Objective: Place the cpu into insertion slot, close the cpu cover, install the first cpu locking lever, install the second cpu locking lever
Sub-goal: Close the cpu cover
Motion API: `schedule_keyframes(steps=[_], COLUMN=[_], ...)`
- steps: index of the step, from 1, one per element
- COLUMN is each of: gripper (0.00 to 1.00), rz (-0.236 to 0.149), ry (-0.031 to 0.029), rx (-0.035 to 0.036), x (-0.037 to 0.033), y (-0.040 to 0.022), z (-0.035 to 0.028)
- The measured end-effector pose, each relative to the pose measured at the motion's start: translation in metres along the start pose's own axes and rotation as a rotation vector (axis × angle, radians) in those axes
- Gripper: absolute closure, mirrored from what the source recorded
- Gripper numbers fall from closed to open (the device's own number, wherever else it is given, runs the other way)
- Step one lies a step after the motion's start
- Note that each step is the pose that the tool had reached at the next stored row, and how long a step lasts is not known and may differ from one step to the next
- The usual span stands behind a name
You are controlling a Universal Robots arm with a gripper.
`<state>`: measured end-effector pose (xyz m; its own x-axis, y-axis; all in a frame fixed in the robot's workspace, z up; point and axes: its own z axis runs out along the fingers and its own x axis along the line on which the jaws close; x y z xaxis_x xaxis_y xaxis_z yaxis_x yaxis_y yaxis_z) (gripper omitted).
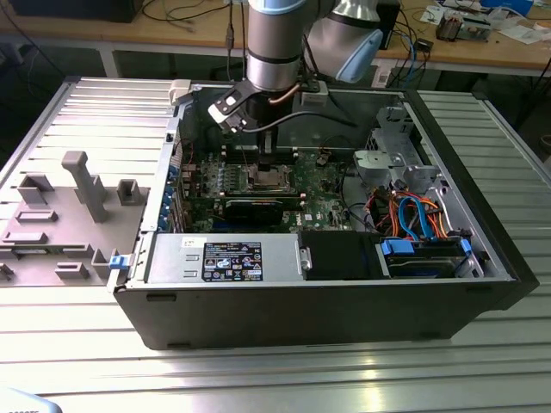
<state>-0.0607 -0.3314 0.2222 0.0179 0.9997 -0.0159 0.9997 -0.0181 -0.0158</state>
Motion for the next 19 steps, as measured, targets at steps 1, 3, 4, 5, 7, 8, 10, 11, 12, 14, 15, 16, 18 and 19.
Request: schedule_keyframes(steps=[1, 3, 4, 5, 7, 8, 10, 11, 12, 14, 15, 16, 18, 19], gripper=[0.89, 0.89, 0.89, 0.89, 0.89, 0.89, 0.89, 0.89, 0.89, 0.89, 0.89, 0.89, 0.89, 0.89], rz=[0.000, 0.000, 0.000, 0.000, 0.000, 0.000, 0.000, 0.000, 0.000, 0.000, 0.000, 0.000, 0.000, 0.000], ry=[0.0000, 0.0000, 0.0000, -0.0001, -0.0001, 0.0000, -0.0002, -0.0002, -0.0001, -0.0003, -0.0004, -0.0002, -0.0001, 0.0000], rx=[-0.0001, -0.0001, 0.0000, 0.0000, 0.0000, 0.0000, 0.0000, 0.0000, 0.0001, 0.0002, 0.0002, 0.0000, 0.0000, 0.0000], x=[0.0000, 0.0001, 0.0000, 0.0000, 0.0001, 0.0001, 0.0000, 0.0000, 0.0000, 0.0000, 0.0000, 0.0001, 0.0001, 0.0002], y=[-0.0018, -0.0053, -0.0065, -0.0068, -0.0072, -0.0075, -0.0077, -0.0078, -0.0078, -0.0076, -0.0066, -0.0055, -0.0024, 0.0001], z=[0.0015, 0.0081, 0.0100, 0.0106, 0.0123, 0.0136, 0.0152, 0.0155, 0.0159, 0.0164, 0.0165, 0.0165, 0.0164, 0.0163])
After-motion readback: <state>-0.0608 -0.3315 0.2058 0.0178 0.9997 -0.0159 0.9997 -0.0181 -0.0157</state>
